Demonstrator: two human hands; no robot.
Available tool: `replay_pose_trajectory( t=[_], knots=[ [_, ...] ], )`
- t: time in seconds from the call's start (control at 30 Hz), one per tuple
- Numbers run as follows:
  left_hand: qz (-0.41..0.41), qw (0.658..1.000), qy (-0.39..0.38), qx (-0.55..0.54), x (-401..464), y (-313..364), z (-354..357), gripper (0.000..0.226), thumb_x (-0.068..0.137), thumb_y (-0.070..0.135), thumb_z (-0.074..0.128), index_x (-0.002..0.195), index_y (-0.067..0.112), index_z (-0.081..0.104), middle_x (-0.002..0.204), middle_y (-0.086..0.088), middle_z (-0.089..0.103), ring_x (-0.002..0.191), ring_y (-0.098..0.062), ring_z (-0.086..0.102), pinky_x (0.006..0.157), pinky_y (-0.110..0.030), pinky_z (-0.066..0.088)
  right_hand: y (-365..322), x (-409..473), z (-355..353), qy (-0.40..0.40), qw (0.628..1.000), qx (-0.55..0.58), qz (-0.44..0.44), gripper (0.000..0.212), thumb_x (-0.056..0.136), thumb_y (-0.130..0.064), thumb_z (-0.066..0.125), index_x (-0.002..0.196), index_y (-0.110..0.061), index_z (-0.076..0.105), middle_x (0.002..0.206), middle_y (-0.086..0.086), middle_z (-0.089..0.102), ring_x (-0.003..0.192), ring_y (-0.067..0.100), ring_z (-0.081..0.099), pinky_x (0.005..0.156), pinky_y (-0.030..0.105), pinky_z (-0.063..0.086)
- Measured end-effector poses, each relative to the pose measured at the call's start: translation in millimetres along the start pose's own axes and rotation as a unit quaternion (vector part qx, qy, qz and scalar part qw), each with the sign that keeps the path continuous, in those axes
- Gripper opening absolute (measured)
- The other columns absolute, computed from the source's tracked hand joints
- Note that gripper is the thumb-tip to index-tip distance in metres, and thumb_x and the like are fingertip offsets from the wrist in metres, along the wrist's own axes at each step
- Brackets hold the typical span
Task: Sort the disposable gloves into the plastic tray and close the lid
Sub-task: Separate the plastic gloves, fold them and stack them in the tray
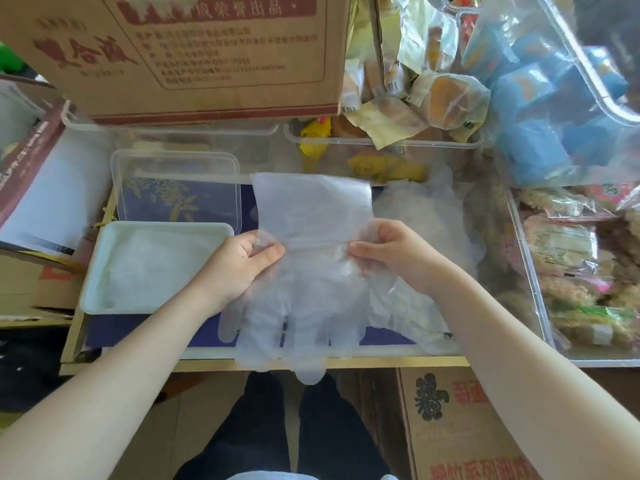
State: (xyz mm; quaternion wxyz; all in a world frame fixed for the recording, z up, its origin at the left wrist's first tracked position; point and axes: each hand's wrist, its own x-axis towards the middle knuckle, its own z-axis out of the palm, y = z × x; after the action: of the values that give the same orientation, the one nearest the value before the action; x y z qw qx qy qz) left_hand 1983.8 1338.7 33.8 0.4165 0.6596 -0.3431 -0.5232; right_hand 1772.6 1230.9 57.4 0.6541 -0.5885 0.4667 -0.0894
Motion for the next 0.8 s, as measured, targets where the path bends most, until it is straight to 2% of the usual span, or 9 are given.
replay_pose_trajectory(
  t=[0.13,0.2,0.3,0.43,0.53,0.63,0.7,0.73,0.8],
  knots=[
    [-0.042,0.998,-0.041,0.028,2,-10,-9,0.012,0.089,0.021,0.057,0.096,0.021,0.066,0.088,0.005,0.074,0.081,-0.009,0.069,0.073,-0.024,0.051,8,9,2,0.001,1.000,0.023,-0.018,0.005,0.086,-0.004,0.064,0.084,-0.005,0.060,0.060,0.000,0.059,0.048,0.006,0.055,0.049,0.017,0.046],
    [-0.039,0.999,-0.013,-0.002,8,-11,-9,0.011,0.089,0.021,0.057,0.098,0.022,0.064,0.092,0.004,0.072,0.087,-0.009,0.068,0.078,-0.023,0.052,12,12,6,-0.020,1.000,-0.015,-0.018,0.008,0.085,-0.005,0.065,0.080,-0.009,0.060,0.057,-0.005,0.060,0.048,0.004,0.054,0.049,0.016,0.046],
    [-0.004,1.000,0.015,0.003,20,-4,-2,0.011,0.094,0.015,0.052,0.089,0.020,0.061,0.085,0.003,0.069,0.077,-0.005,0.065,0.069,-0.014,0.049,18,17,16,-0.042,0.999,-0.017,-0.019,0.012,0.085,-0.006,0.066,0.080,-0.015,0.061,0.056,-0.009,0.062,0.051,0.002,0.057,0.052,0.016,0.047],
    [0.028,0.994,0.056,0.091,34,-3,-3,0.022,0.094,0.012,0.052,0.078,0.024,0.062,0.072,0.009,0.065,0.062,0.000,0.060,0.066,-0.018,0.047,32,22,30,-0.034,0.999,-0.005,0.025,0.011,0.083,-0.012,0.069,0.086,-0.019,0.061,0.059,-0.011,0.065,0.050,-0.001,0.058,0.047,0.014,0.044],
    [0.029,0.984,0.135,0.114,44,-11,-13,0.026,0.094,0.012,0.051,0.075,0.027,0.060,0.072,0.007,0.059,0.063,-0.007,0.056,0.066,-0.024,0.046,57,26,26,-0.030,0.990,-0.113,0.075,0.008,0.084,-0.016,0.068,0.088,-0.016,0.061,0.068,-0.006,0.063,0.054,0.006,0.056,0.045,0.019,0.040],
    [0.025,0.967,0.186,0.170,52,-22,-26,0.025,0.094,0.015,0.049,0.074,0.027,0.056,0.070,0.006,0.056,0.070,-0.020,0.052,0.073,-0.034,0.044,84,32,9,0.101,0.955,-0.269,0.068,0.012,0.086,-0.023,0.064,0.095,-0.017,0.058,0.093,0.002,0.061,0.080,0.021,0.057,0.065,0.030,0.046],
    [0.030,0.956,0.198,0.213,53,-26,-29,0.019,0.095,0.015,0.048,0.079,0.020,0.057,0.069,0.008,0.054,0.074,-0.023,0.051,0.071,-0.033,0.040,97,33,-6,0.185,0.888,-0.419,0.034,0.038,0.087,-0.032,0.062,0.120,-0.016,0.052,0.125,0.007,0.050,0.108,0.028,0.050,0.087,0.037,0.043],
    [0.033,0.951,0.200,0.233,53,-26,-29,0.016,0.095,0.016,0.048,0.082,0.015,0.058,0.068,0.009,0.053,0.074,-0.023,0.051,0.068,-0.030,0.036,100,33,-12,0.197,0.863,-0.465,0.021,0.051,0.086,-0.037,0.062,0.130,-0.016,0.046,0.138,0.009,0.040,0.120,0.030,0.042,0.095,0.039,0.038],
    [0.044,0.942,0.198,0.267,54,-25,-26,0.015,0.095,0.017,0.047,0.087,0.010,0.057,0.068,0.010,0.052,0.074,-0.022,0.050,0.065,-0.025,0.030,106,35,-18,0.174,0.852,-0.492,0.030,0.069,0.085,-0.048,0.059,0.142,-0.019,0.032,0.151,0.006,0.025,0.133,0.029,0.027,0.104,0.039,0.030]
  ],
)
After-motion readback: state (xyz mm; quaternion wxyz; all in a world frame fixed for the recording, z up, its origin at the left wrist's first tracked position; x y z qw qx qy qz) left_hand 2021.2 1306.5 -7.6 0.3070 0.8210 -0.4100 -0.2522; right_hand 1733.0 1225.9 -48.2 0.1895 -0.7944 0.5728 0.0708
